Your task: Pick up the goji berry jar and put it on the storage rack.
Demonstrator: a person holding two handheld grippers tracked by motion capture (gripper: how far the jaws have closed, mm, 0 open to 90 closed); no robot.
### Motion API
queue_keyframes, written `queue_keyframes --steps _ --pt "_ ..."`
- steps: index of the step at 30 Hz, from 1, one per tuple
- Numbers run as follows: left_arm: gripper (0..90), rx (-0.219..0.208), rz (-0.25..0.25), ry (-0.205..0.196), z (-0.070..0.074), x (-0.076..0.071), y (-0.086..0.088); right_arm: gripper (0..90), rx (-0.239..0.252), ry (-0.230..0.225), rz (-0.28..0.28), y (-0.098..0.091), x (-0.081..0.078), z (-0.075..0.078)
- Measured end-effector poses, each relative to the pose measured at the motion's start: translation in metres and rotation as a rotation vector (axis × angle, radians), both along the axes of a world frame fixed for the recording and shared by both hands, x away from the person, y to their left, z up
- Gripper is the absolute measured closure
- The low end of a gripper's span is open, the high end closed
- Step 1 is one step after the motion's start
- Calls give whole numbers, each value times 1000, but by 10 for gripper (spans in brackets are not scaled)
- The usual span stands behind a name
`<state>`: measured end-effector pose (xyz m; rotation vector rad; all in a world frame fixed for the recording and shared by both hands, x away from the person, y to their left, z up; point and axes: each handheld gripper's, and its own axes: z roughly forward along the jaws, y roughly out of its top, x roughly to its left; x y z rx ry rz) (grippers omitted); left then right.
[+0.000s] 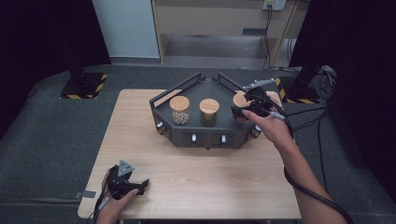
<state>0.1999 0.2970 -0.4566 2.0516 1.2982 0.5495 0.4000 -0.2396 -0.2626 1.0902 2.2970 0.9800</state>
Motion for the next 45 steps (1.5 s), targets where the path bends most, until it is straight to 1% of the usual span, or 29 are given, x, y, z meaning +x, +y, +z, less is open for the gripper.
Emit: queue_keyframes --steps 15,24,30,42,45 --pt "0 0 0 0 0 0 0 263 12 23 -21 5 14 -18" --pt "0 0 0 0 0 0 0 263 15 31 -22 7 16 -26" --pt "0 0 0 0 0 0 0 263 14 35 -25 7 17 -28" --pt "0 0 0 0 0 0 0 263 22 30 -25 9 16 -34" --pt "0 0 0 0 0 0 0 263 32 27 -22 8 16 -37"
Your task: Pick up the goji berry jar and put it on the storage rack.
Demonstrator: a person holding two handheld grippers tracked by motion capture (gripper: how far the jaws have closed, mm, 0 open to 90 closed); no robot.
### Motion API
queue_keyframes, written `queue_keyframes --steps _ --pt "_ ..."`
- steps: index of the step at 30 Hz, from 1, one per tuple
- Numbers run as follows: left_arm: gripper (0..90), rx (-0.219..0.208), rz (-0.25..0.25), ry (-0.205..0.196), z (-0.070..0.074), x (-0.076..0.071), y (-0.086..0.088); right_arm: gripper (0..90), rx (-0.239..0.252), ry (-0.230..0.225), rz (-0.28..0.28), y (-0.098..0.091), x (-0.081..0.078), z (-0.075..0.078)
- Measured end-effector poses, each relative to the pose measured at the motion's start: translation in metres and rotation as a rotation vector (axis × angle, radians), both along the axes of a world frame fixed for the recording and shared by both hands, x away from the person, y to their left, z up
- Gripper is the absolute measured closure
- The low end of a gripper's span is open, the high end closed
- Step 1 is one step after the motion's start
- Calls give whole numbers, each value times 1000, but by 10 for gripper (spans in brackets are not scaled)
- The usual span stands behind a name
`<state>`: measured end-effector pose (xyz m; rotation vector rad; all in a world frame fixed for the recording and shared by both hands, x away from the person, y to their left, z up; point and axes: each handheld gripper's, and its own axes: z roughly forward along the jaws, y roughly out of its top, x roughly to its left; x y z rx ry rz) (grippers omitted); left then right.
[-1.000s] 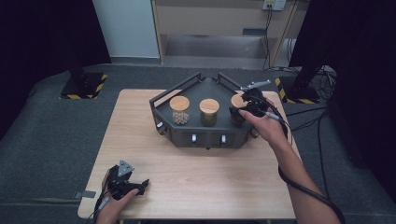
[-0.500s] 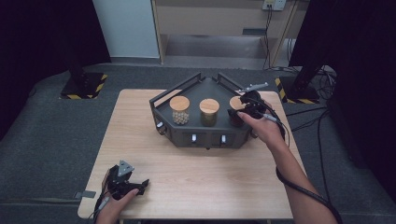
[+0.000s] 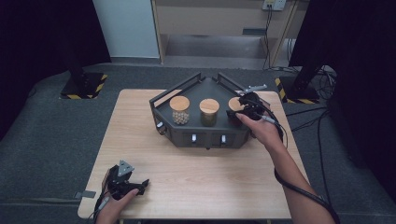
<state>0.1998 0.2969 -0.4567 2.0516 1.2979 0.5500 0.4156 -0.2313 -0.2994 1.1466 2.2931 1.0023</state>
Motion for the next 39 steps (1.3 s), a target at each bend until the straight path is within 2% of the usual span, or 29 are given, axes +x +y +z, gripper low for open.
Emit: queue_keyframes --steps 10,27,34,39 --pt "0 0 0 0 0 0 0 263 25 -10 -5 -4 -2 -5" --pt "0 0 0 0 0 0 0 258 30 -14 -6 -5 -3 -7" --pt "0 0 0 0 0 0 0 140 21 -14 0 -4 -6 -7" --pt "0 0 0 0 0 0 0 103 24 -23 1 -8 -14 -5"
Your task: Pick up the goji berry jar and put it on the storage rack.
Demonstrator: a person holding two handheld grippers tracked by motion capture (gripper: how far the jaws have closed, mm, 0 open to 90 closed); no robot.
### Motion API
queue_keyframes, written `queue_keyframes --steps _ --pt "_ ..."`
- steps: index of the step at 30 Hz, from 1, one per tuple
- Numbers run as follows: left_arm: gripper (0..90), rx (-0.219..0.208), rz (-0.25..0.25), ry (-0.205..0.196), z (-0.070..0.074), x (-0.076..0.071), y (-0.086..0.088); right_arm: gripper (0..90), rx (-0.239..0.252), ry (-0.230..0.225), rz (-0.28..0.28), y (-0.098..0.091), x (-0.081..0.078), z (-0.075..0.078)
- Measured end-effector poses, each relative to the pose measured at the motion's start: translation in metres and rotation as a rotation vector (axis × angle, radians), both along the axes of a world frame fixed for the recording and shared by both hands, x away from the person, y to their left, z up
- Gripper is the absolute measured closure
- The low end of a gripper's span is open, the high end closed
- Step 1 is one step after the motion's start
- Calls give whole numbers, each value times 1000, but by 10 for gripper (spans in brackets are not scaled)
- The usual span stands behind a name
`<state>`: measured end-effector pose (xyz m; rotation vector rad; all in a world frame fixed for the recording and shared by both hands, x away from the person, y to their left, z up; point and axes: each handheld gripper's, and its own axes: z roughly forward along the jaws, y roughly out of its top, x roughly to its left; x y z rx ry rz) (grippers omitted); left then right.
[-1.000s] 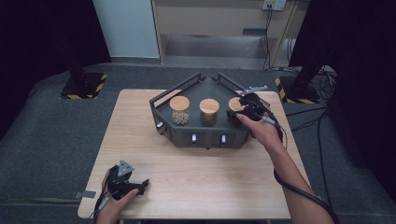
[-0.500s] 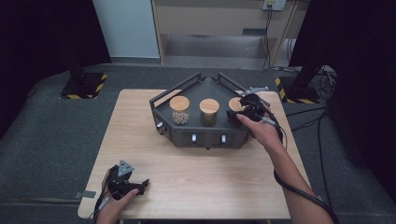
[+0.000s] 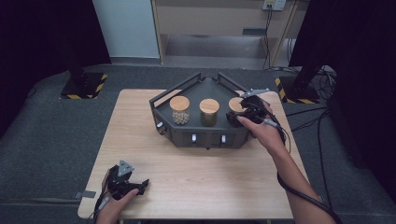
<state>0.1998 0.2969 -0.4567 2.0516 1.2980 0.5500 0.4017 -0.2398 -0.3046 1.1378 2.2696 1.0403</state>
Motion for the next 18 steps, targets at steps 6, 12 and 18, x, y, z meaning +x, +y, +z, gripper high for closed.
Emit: queue_keyframes --steps 6,12,18 --pt "0 0 0 0 0 0 0 81 21 -18 -1 -10 -12 5" --pt "0 0 0 0 0 0 0 76 20 -31 3 -18 -24 11" --pt "0 0 0 0 0 0 0 76 20 -33 3 -23 -33 14"
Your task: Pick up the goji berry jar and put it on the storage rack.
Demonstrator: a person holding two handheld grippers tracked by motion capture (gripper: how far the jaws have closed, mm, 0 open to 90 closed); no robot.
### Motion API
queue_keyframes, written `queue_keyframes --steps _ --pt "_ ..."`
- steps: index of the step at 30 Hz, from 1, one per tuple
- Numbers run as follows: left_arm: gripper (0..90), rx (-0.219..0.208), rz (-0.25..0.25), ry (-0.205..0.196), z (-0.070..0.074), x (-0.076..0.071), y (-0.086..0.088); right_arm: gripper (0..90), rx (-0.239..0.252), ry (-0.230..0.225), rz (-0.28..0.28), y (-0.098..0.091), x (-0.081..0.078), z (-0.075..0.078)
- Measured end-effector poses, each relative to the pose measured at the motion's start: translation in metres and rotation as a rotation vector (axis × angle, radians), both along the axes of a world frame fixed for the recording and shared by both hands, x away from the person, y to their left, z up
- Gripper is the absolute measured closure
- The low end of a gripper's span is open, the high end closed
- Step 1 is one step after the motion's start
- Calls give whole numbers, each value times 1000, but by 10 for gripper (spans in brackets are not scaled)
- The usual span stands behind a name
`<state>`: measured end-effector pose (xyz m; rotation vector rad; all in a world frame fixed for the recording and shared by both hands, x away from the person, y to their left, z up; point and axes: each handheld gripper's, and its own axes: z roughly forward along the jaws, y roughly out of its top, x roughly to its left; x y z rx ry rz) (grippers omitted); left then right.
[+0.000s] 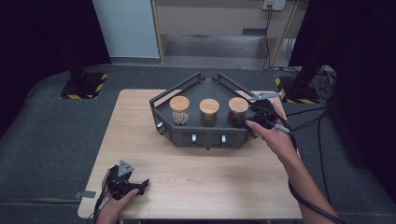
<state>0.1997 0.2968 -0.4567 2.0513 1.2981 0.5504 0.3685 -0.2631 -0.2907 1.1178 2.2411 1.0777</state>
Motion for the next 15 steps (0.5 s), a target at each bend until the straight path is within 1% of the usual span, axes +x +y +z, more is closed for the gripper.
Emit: queue_keyframes --steps 15 --pt "0 0 1 0 0 0 0 70 1 4 7 -9 -17 -1"
